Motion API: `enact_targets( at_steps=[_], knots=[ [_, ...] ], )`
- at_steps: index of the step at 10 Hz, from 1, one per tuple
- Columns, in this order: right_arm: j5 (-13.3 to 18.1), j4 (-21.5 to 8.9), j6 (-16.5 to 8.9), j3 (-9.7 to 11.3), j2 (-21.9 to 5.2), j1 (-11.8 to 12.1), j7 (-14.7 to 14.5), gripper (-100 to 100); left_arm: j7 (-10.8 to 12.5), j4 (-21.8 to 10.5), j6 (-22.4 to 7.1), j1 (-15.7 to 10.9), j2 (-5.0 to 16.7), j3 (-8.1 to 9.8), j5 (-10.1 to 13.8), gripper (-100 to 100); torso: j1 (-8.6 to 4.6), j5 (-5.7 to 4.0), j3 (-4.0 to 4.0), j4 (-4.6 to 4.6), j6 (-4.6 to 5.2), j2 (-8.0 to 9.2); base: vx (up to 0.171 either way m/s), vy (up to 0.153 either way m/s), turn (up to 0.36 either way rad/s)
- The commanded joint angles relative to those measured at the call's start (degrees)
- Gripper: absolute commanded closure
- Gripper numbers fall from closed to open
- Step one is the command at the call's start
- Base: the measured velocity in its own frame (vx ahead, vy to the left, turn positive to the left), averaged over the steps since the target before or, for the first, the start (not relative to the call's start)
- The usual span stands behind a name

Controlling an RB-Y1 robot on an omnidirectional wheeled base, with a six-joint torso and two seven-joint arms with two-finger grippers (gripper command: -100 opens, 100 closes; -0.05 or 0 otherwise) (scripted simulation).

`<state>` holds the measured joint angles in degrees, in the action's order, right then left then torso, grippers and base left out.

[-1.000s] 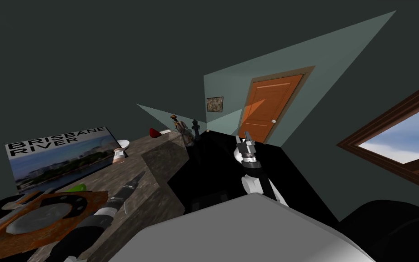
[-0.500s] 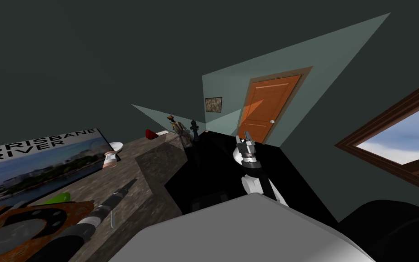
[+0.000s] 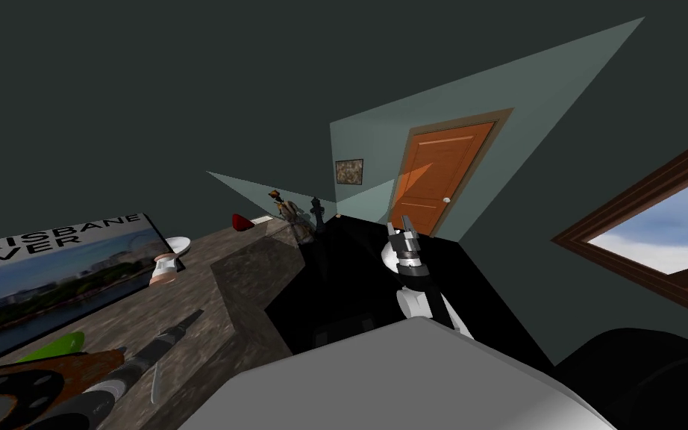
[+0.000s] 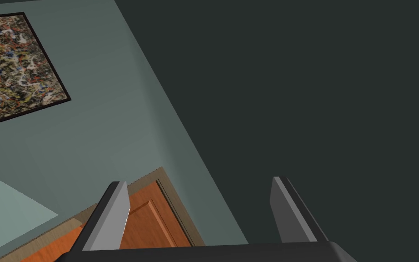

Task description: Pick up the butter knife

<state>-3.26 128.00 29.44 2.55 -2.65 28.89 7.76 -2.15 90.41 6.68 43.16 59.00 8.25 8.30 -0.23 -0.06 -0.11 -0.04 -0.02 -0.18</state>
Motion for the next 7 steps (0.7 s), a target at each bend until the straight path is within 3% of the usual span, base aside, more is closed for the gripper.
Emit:
enact_targets(
  at_steps=[1,2,7],
  knots=[
    [0.00,0.00,0.00,0.00,0.00,0.00,0.00,0,0.54,-2.38,-2.45,1.16,2.86,-0.04,0.29,-100,0.00,0.00,0.00,0.00,0.00,0.00,0.072,-0.066,-0.016],
    [0.00,0.00,0.00,0.00,0.00,0.00,0.00,0,0.54,-2.38,-2.45,1.16,3.04,-0.04,0.29,-100,-0.03,0.00,-0.02,-0.01,0.00,-0.04,0.058,-0.052,0.001],
    [0.00,0.00,0.00,0.00,0.00,0.01,0.00,0,1.67,-7.80,-9.18,5.29,8.93,-1.51,0.55,-100,-0.08,-0.01,-0.11,-0.04,0.01,-0.18,0.093,-0.073,-0.008]
  ],
)
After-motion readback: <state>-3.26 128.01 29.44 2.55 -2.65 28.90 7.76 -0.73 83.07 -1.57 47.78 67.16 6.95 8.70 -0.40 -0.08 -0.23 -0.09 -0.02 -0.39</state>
